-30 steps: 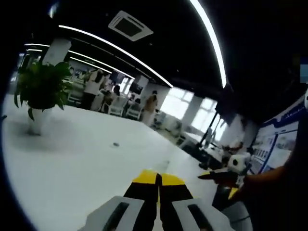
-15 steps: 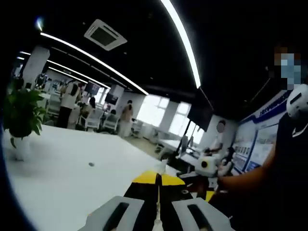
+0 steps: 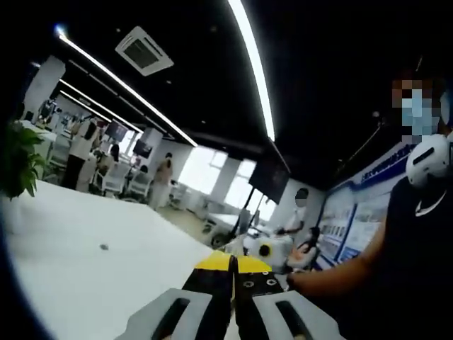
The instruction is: Compare the silicone blocks by pressing each to a similar depth, holding the contact briefly, and releasing to observe deformation and rebound differences across the visible hardness samples.
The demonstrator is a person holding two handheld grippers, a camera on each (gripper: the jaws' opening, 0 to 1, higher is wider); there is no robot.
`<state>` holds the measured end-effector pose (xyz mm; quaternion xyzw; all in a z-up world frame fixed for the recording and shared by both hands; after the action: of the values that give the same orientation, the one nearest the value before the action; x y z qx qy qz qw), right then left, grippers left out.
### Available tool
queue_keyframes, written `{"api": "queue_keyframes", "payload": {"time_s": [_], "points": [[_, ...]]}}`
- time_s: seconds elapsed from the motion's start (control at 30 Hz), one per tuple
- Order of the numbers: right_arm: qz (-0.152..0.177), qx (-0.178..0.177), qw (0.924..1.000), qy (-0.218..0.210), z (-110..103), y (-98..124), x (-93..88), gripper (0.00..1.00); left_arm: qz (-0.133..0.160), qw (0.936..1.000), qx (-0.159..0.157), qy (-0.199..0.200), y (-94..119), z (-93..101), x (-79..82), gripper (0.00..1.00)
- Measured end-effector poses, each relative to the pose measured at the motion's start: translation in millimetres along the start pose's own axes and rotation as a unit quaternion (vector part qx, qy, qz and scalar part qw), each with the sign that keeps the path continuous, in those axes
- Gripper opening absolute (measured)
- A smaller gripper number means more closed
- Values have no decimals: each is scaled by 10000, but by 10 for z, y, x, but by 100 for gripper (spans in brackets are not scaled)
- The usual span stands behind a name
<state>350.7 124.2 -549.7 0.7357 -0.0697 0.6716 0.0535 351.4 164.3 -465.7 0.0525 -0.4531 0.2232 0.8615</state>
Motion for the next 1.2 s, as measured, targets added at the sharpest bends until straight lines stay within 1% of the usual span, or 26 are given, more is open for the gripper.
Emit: {"api": "queue_keyframes", "payload": {"time_s": [0.03, 0.07, 0.1, 0.13, 0.2, 0.3, 0.33, 0.37, 0.43, 0.47, 0.53, 0.6, 0.63, 0.73, 0.8, 0.9, 1.1, 1.2], "points": [[-19, 38, 10000, -44, -11, -20, -28, 63, 13, 10000, -23, 11, -7, 14, 1, 0], [-71, 123, 9996, -246, -42, -44, -68, 61, 39, 10000, -19, 26, -17, 27, 6, 0], [-92, 167, 9993, -331, -54, -57, -86, 59, 64, 9999, -48, 63, -24, 40, 9, 0], [-63, 147, 9995, -256, -48, -74, -94, 57, 62, 9999, -71, 79, -33, 53, -1, 0], [-38, 144, 9996, -230, -45, -84, -104, 57, 22, 10000, -51, 68, -50, 52, -32, 0], [96, 162, 9995, -271, -46, -83, -61, 55, -36, 9999, -62, 138, -51, 53, -81, 0], [205, 154, 9993, -256, -50, -68, -16, 55, -91, 9996, -174, 178, -62, 91, -111, 0], [291, 168, 9991, -266, -59, -63, 16, 54, -107, 9996, -184, 170, -75, 103, -123, 0], [442, 287, 9979, -375, -105, -58, 60, 54, -134, 9996, -195, 172, -110, 124, -137, 0], [490, 418, 9969, -458, -155, -58, 70, 51, -133, 9995, -228, 192, -130, 151, -138, 0], [518, 453, 9969, -372, -185, -47, 81, 43, -131, 9993, -272, 208, -150, 181, -141, 0], [487, 553, 9968, -296, -243, -43, 101, 30, -116, 9993, -276, 211, -155, 194, -145, 0], [460, 657, 9962, -323, -282, -45, 104, 30, -55, 9994, -270, 230, -156, 199, -126, 0], [478, 647, 9964, -285, -279, -35, 116, 26, -23, 9995, -225, 209, -138, 191, -112, 0], [429, 597, 9965, -407, -246, -24, 114, 25, -32, 9996, -124, 239, -102, 137, -109, 0], [517, 571, 9956, -536, -241, -10, 164, 23, 24, 9995, -76, 306, -36, 96, -85, 0], [325, 688, 9936, -834, -244, 5, 178, 16, -32, 9996, -74, 275, -44, 113, -90, 0], [249, 665, 9943, -800, -231, 1, 208, 12, 9, 9997, -80, 230, -53, 117, -71, 0]]}}
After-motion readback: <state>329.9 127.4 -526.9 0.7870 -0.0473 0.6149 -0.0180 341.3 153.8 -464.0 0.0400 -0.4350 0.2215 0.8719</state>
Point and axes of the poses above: the point that each gripper's makers call its tool centre point, and the gripper's own axes: y roughly backward along the fingers, z roughly to its right, x roughly out of its top, the point moved 1 cm from there along y, roughly backward along the fingers, and after that the axes turned 12 degrees about y, right-handed, at the moved point
